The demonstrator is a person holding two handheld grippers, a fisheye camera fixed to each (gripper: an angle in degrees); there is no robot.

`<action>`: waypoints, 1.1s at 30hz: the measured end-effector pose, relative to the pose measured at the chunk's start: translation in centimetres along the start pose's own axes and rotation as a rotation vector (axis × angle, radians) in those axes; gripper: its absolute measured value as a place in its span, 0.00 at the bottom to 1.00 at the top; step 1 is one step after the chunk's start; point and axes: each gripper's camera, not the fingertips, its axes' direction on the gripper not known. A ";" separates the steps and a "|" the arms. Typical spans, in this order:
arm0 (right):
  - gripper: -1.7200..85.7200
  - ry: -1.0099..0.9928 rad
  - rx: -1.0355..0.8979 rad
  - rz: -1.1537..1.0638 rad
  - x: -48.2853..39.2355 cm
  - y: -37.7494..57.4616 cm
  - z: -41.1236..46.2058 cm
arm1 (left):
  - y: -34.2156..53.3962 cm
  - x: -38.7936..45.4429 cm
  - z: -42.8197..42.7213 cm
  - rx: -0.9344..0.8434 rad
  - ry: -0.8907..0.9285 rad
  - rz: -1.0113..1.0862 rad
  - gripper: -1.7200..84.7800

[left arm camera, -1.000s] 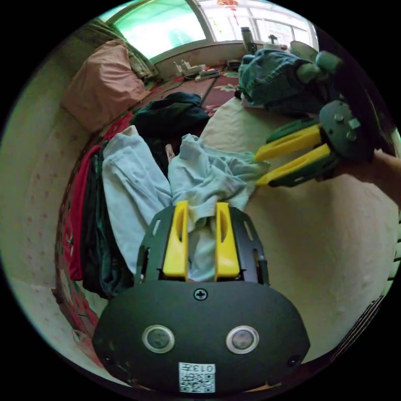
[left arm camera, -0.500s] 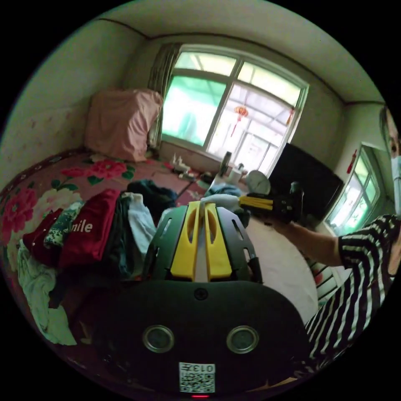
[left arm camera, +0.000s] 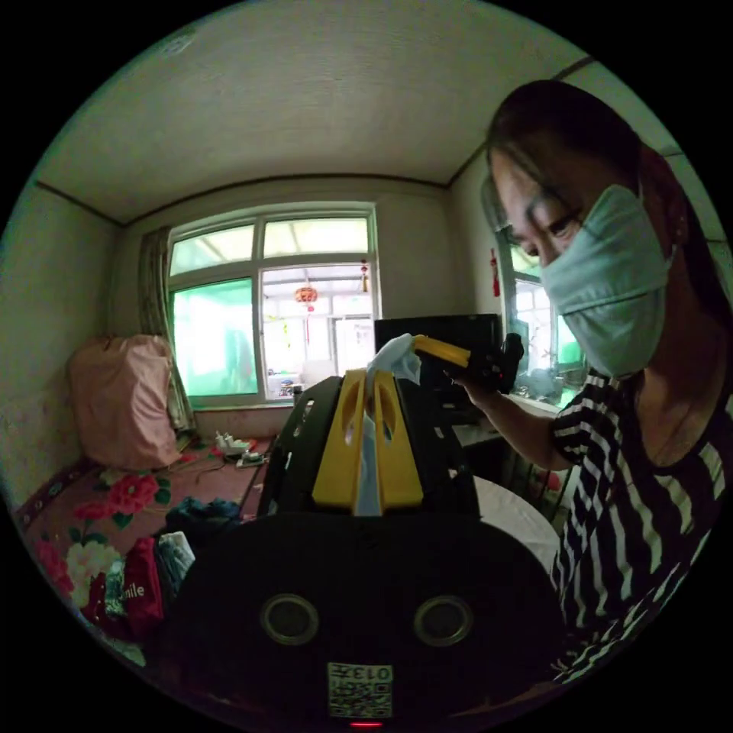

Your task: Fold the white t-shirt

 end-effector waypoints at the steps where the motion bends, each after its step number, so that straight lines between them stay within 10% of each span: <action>1: 0.03 0.021 0.016 -0.016 1.2 0.7 -1.1 | -0.5 1.8 0.1 0.006 0.021 0.010 0.02; 8: 0.03 -0.305 0.027 -0.040 4.0 7.1 0.5 | 3.6 6.8 4.4 -0.152 -0.089 -0.257 0.03; 16: 0.08 -1.225 -0.312 0.086 -13.6 18.9 20.4 | 25.4 1.9 11.1 -0.461 -0.485 -0.834 0.03; 20: 0.13 -1.308 -0.468 0.166 -15.6 23.7 22.9 | 33.8 2.6 8.9 -0.466 -0.638 -1.219 0.06; 33: 0.15 -1.267 -0.692 0.156 -18.3 38.8 15.8 | 34.1 15.9 22.4 -0.849 -0.486 -1.089 0.18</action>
